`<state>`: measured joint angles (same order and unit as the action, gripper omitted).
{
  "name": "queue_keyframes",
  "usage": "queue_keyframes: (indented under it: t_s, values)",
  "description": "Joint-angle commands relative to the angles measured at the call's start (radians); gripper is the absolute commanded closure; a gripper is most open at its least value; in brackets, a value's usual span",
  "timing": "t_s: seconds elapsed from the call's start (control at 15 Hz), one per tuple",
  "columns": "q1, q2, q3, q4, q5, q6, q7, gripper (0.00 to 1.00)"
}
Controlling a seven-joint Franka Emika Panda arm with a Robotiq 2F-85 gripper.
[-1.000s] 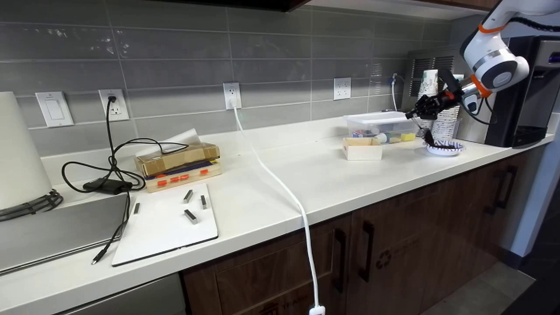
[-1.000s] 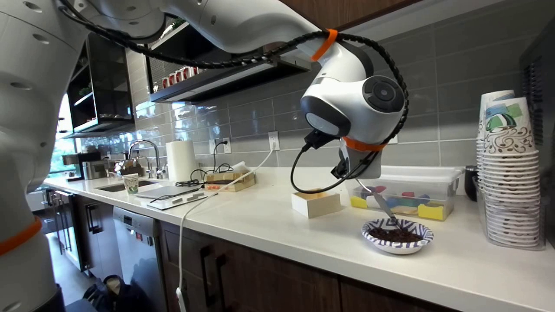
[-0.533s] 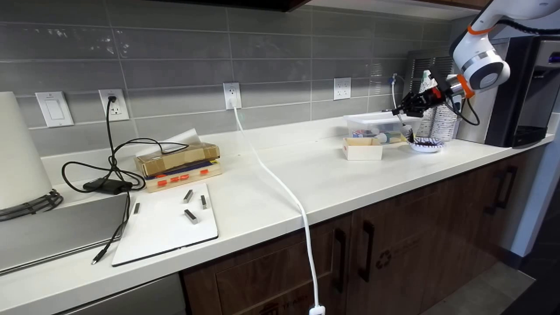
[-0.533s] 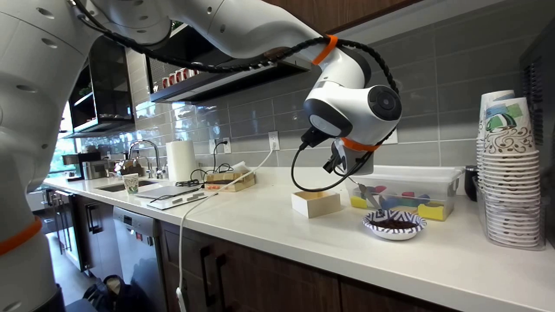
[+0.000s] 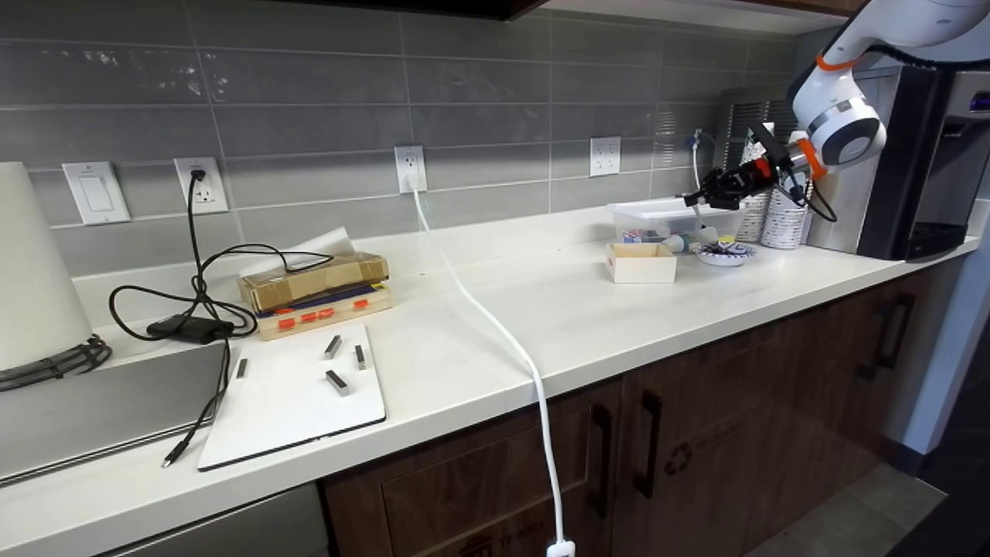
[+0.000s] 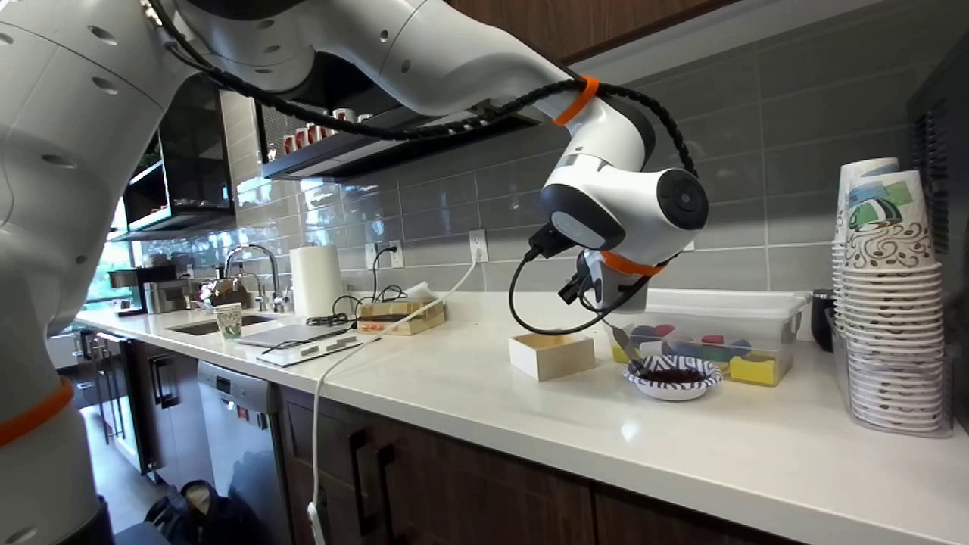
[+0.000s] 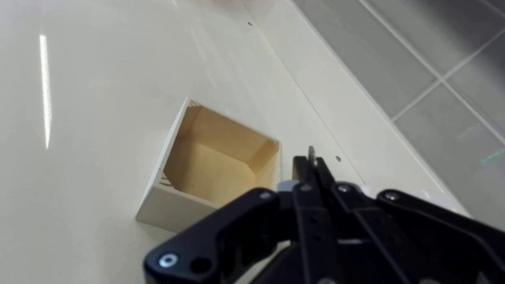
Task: Use the cake spatula to stir the contents in the black and white bowl.
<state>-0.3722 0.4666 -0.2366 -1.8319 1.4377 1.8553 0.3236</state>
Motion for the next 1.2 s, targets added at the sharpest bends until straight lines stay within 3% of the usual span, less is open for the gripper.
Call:
queue_keyframes:
  t_s: [0.0, 0.6, 1.13]
  values:
    - [-0.005, -0.012, -0.032, -0.001, 0.004, 0.000, 0.076, 0.99]
    - [-0.001, -0.002, -0.038, 0.002, 0.070, 0.108, -0.027, 0.99]
    - [0.016, -0.015, -0.012, -0.002, 0.090, 0.099, -0.139, 0.99]
